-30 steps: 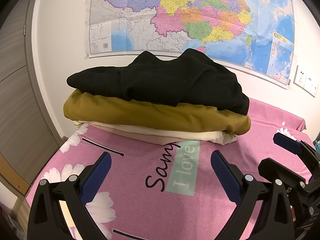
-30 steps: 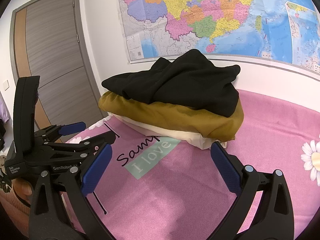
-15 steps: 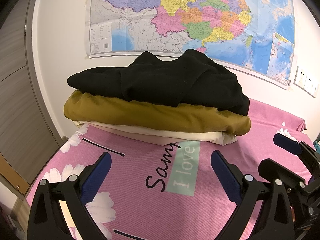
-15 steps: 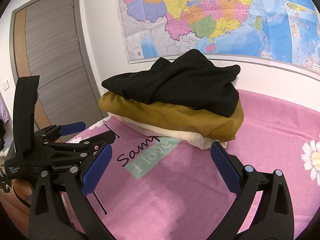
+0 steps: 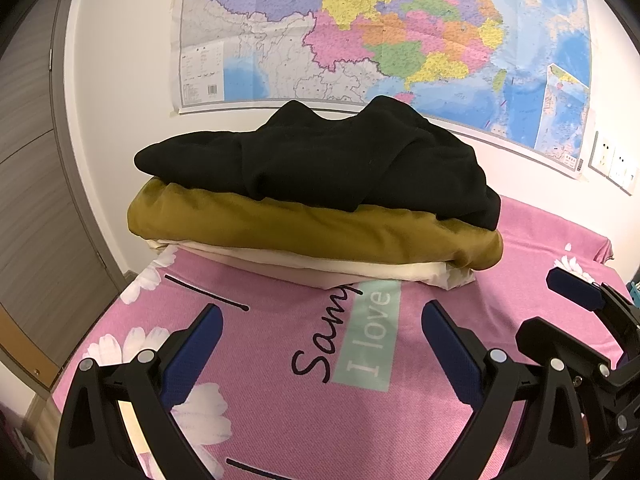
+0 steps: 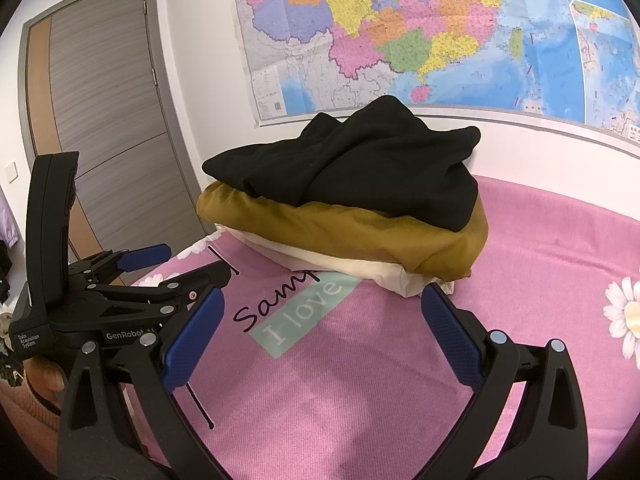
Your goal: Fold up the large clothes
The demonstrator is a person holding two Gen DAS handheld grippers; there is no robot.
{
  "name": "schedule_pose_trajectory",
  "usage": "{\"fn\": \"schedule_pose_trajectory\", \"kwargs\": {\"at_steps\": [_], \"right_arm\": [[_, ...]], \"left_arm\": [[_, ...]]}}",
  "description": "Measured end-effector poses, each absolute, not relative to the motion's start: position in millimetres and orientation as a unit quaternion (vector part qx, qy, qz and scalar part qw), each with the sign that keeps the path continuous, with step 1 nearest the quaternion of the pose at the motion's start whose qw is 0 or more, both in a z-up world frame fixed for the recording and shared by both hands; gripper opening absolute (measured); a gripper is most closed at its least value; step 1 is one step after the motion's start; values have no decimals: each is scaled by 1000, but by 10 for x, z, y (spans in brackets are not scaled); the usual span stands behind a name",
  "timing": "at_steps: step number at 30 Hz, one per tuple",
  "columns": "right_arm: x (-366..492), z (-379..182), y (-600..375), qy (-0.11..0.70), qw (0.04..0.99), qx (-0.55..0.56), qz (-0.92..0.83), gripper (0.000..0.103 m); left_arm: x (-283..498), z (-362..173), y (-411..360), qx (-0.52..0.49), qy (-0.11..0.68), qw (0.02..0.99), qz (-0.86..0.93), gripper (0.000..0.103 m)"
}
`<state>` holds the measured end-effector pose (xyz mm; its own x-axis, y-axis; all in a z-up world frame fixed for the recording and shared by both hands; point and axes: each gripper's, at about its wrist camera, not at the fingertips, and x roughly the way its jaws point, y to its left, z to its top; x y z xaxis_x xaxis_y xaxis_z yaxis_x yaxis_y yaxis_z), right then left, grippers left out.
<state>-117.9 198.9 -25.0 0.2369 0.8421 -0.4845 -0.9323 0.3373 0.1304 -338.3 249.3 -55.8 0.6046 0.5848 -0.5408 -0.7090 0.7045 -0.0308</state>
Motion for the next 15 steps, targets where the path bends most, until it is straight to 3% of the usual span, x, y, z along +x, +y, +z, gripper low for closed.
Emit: {"fn": "schedule_pose_trajectory", "kwargs": {"at_steps": [15], "right_arm": [[-1182,-253,2002,246,781,-93,566,97]], "left_arm": [[-3394,-560,2484,-123,254,887,365,96]]}}
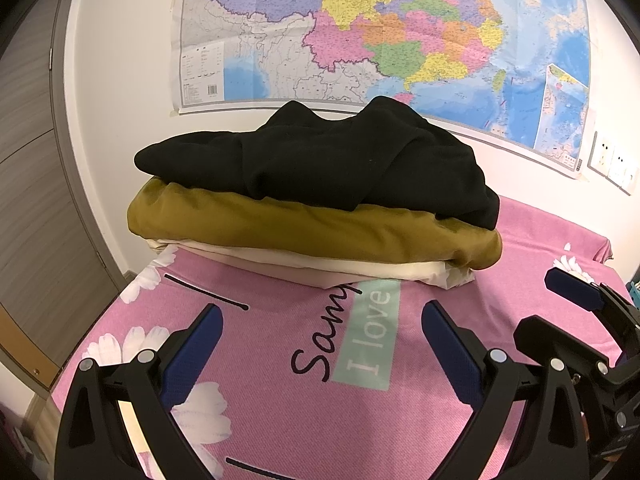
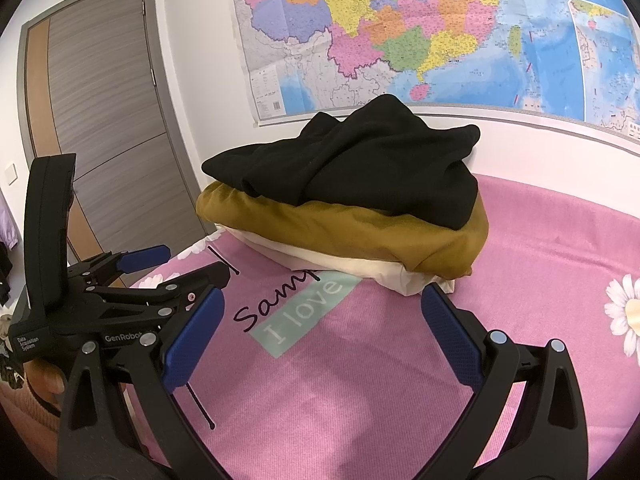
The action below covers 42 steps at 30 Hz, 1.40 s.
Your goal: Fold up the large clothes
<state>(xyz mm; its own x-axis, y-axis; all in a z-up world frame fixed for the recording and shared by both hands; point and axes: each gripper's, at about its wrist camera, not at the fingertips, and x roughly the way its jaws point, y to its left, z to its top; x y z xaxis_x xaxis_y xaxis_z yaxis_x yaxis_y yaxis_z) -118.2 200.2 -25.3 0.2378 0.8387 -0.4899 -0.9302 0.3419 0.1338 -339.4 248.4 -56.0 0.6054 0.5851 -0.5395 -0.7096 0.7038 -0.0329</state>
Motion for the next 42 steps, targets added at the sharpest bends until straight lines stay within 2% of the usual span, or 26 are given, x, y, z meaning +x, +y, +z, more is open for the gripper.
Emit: {"fn": "schedule_pose_trajectory", "kwargs": {"at_steps": [42], "right_arm": [[-1176,-245,1977,245,781,-92,567,97]], "left_arm": [[-3404,-574,2450,-123,253,887,365,96]]}}
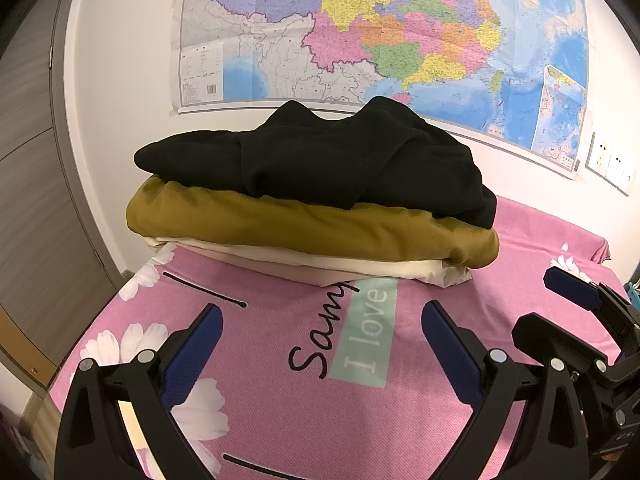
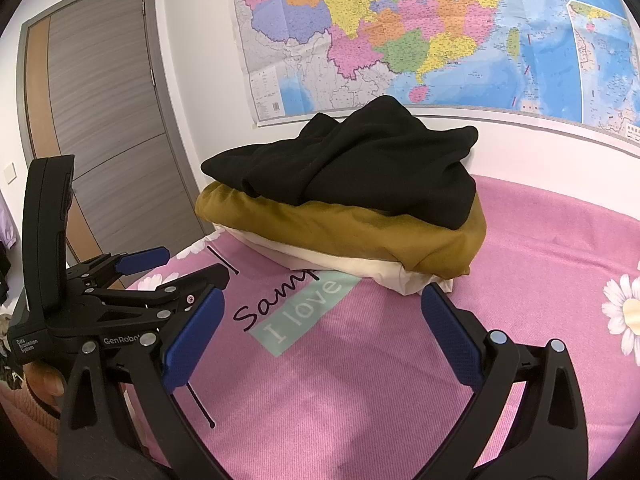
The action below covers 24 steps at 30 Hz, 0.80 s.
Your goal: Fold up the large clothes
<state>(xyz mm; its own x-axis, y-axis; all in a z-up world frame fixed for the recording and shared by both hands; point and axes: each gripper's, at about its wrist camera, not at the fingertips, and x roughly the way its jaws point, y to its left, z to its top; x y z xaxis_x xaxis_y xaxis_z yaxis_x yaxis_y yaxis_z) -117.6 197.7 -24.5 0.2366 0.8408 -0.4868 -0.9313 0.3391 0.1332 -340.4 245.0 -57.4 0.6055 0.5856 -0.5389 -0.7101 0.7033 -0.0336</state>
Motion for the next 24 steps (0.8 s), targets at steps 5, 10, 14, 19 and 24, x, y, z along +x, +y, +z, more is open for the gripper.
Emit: {"fn": "schedule_pose_trajectory", "kwargs": {"at_steps": [5,10,14,19,24], "right_arm": [[-1173,-242,1978,246,781,-92,567,97],[-1168,-247,1978,246,780,-93,568,97],[-1167,-248,1972,248,781,-92,566,97],[-1131,-269,1949,251,783,-90,562,97],[-1056,-279,1838,252,790,-85,552,97]], "left_arm": [[-3407,-576,2448,-123,252,887,366,96],[-3402,-576,2456,-123,254,887,365,96],[-3393,-584,2393,-113,248,891,364,96],[-3354,-596,2343,-106,245,895,358,96],[-3247,-632,2316,-124,261,895,341,96]]}}
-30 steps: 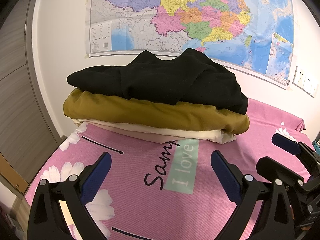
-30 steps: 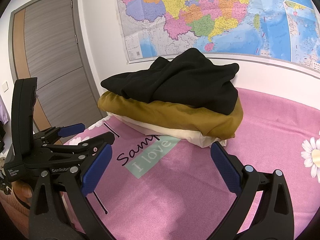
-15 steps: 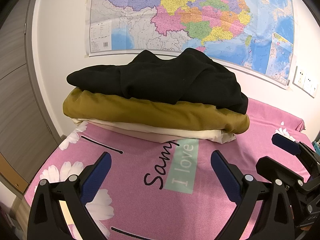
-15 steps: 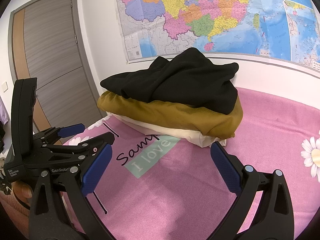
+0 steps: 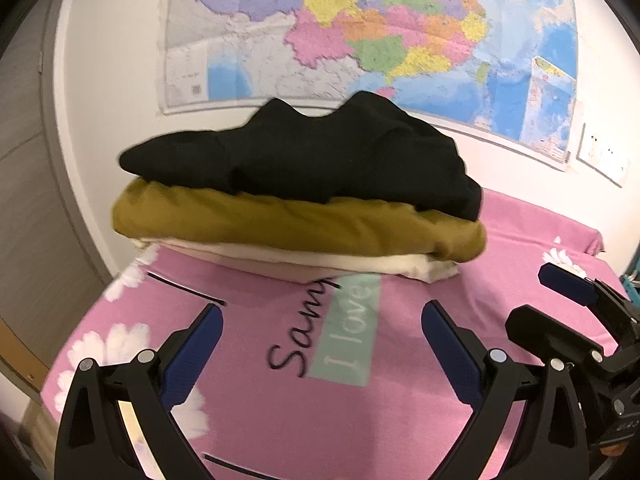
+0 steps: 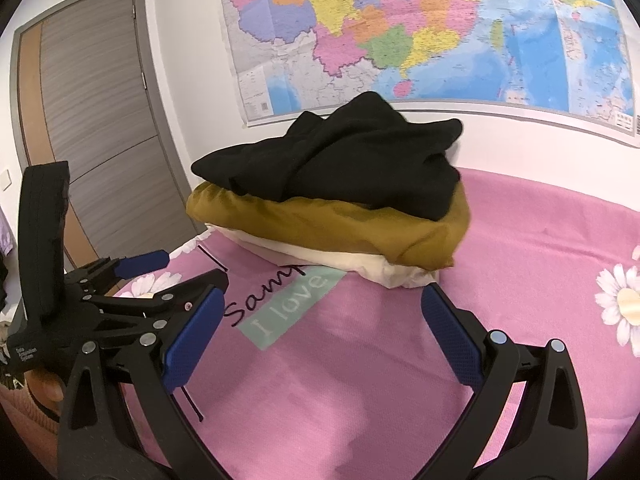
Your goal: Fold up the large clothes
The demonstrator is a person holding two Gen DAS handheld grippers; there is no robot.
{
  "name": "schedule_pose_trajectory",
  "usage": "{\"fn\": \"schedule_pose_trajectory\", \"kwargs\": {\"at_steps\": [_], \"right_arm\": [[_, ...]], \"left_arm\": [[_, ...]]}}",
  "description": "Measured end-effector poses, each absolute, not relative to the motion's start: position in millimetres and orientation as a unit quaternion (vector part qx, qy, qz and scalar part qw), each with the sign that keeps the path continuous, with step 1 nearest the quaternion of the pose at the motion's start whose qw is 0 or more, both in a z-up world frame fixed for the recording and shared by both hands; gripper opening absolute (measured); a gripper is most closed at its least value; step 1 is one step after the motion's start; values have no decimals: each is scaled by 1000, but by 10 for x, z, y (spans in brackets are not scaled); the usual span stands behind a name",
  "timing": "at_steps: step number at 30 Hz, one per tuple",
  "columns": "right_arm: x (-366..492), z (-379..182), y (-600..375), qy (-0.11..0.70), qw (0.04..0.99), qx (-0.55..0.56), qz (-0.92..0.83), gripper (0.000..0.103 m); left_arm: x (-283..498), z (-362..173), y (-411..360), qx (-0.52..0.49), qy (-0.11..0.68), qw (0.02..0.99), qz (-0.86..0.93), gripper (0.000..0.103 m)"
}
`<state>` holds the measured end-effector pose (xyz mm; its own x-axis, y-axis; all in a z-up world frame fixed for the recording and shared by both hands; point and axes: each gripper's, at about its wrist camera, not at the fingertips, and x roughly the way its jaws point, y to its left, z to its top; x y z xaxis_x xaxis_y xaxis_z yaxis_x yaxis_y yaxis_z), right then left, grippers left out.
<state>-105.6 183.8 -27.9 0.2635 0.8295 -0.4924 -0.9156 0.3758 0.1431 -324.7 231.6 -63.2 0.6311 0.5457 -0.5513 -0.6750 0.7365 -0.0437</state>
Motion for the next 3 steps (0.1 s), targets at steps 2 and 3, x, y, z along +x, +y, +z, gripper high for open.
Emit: {"fn": "schedule_pose_trajectory", "kwargs": {"at_steps": [2,3], "right_arm": [[-1008,-277,1736,251,798,-84,542,97],[-963,-279,1662,254,804,-84,532,97]], "left_arm": [[-3151,-653,2269,-126,273,896,327,96],[-3103,-663,2239,-126,277,898,318,96]]}}
